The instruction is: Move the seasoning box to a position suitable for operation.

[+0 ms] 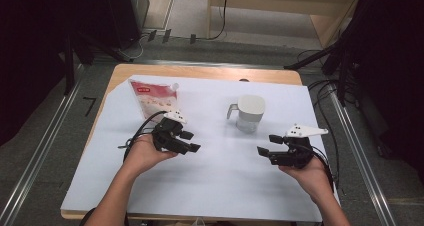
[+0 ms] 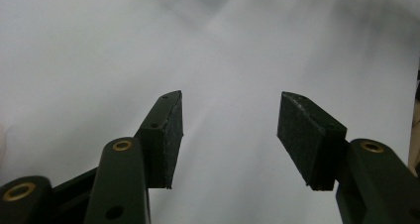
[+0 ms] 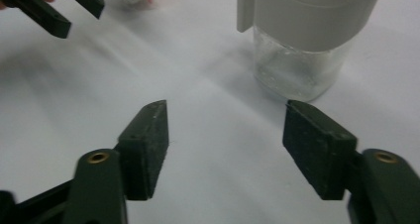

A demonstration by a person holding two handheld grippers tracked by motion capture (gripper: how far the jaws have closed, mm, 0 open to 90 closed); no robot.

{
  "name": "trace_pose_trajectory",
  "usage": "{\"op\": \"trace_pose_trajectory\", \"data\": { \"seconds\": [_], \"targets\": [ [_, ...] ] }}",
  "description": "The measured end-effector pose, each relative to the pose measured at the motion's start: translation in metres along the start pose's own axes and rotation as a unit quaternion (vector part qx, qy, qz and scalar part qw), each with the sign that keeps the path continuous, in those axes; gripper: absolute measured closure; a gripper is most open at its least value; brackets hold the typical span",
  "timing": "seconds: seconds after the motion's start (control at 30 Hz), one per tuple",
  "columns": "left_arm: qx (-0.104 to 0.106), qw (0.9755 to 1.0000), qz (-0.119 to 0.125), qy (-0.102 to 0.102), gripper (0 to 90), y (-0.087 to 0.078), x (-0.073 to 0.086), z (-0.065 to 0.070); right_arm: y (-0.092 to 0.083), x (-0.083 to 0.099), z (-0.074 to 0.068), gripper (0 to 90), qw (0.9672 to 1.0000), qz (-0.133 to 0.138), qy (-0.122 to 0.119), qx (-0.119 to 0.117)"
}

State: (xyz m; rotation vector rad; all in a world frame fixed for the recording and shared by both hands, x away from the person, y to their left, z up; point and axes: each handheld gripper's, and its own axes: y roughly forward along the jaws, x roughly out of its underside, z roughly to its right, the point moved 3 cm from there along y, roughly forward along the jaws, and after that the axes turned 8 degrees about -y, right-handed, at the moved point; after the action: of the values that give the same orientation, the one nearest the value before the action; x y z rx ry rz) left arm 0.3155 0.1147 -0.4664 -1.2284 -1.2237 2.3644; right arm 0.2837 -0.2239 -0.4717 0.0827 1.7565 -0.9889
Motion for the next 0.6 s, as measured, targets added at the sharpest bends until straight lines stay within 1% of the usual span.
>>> {"op": "trace_pose_trajectory", "data": {
  "seconds": [0.03, 0.07, 0.1, 0.17, 0.23, 0.27, 0.3, 0.33, 0.37, 0.4, 0.43, 0.47, 0.53, 0.57, 0.6],
  "targets": [
    [0.001, 1.0000, -0.005, 0.007, 43.5, 0.0000, 0.0003, 0.0002, 0.0012, -0.0004, 0.0012, 37.7, 1.0000, -0.002, -0.004, 0.005],
    [0.002, 0.9999, -0.005, 0.010, 43.1, 0.0002, 0.0007, 0.0005, 0.0017, -0.0008, 0.0011, 39.3, 1.0000, -0.006, 0.002, 0.007],
    [0.002, 0.9999, -0.005, 0.010, 42.3, 0.0002, 0.0007, 0.0005, 0.0017, -0.0008, 0.0011, 39.3, 1.0000, -0.006, 0.002, 0.007],
    [-0.002, 0.9999, -0.004, 0.013, 41.9, 0.0000, 0.0008, 0.0004, 0.0026, -0.0014, 0.0006, 42.1, 0.9998, -0.008, 0.012, 0.013],
    [-0.005, 0.9999, -0.002, 0.009, 41.8, -0.0019, 0.0001, -0.0004, 0.0035, -0.0010, -0.0010, 41.7, 0.9999, -0.008, 0.003, 0.015],
    [-0.003, 1.0000, 0.002, 0.005, 41.8, -0.0025, -0.0001, 0.0002, 0.0040, -0.0008, -0.0017, 41.5, 0.9998, -0.009, -0.005, 0.018],
    [-0.006, 0.9999, 0.004, 0.010, 41.7, -0.0038, -0.0003, -0.0001, 0.0047, -0.0007, -0.0027, 41.5, 0.9997, -0.009, -0.010, 0.018],
    [-0.005, 0.9999, 0.006, 0.008, 41.5, -0.0040, -0.0003, 0.0004, 0.0054, -0.0007, -0.0038, 42.0, 0.9996, -0.008, -0.014, 0.021],
    [-0.006, 0.9999, 0.006, 0.008, 41.4, -0.0047, -0.0004, 0.0003, 0.0057, -0.0009, -0.0044, 45.0, 0.9997, -0.007, -0.013, 0.020],
    [-0.004, 0.9999, 0.009, 0.006, 41.5, -0.0052, -0.0005, 0.0007, 0.0058, -0.0013, -0.0046, 46.8, 0.9998, -0.005, -0.011, 0.014],
    [-0.004, 0.9999, 0.009, 0.006, 41.4, -0.0052, -0.0005, 0.0007, 0.0058, -0.0013, -0.0046, 46.8, 0.9998, -0.005, -0.011, 0.014],
    [-0.004, 0.9999, 0.011, 0.008, 41.4, -0.0065, -0.0005, 0.0008, 0.0063, -0.0021, -0.0049, 48.8, 1.0000, 0.000, 0.001, 0.009],
    [-0.007, 0.9999, 0.008, 0.007, 41.3, -0.0072, -0.0007, 0.0005, 0.0065, -0.0024, -0.0046, 48.7, 0.9999, 0.001, 0.009, 0.009],
    [-0.007, 0.9999, 0.008, 0.007, 41.4, -0.0072, -0.0007, 0.0005, 0.0065, -0.0024, -0.0046, 48.7, 0.9999, 0.001, 0.009, 0.009],
    [-0.013, 0.9998, 0.005, 0.013, 41.4, -0.0074, -0.0006, 0.0002, 0.0064, -0.0023, -0.0044, 48.6, 0.9999, -0.001, 0.010, 0.009]
  ]
}}
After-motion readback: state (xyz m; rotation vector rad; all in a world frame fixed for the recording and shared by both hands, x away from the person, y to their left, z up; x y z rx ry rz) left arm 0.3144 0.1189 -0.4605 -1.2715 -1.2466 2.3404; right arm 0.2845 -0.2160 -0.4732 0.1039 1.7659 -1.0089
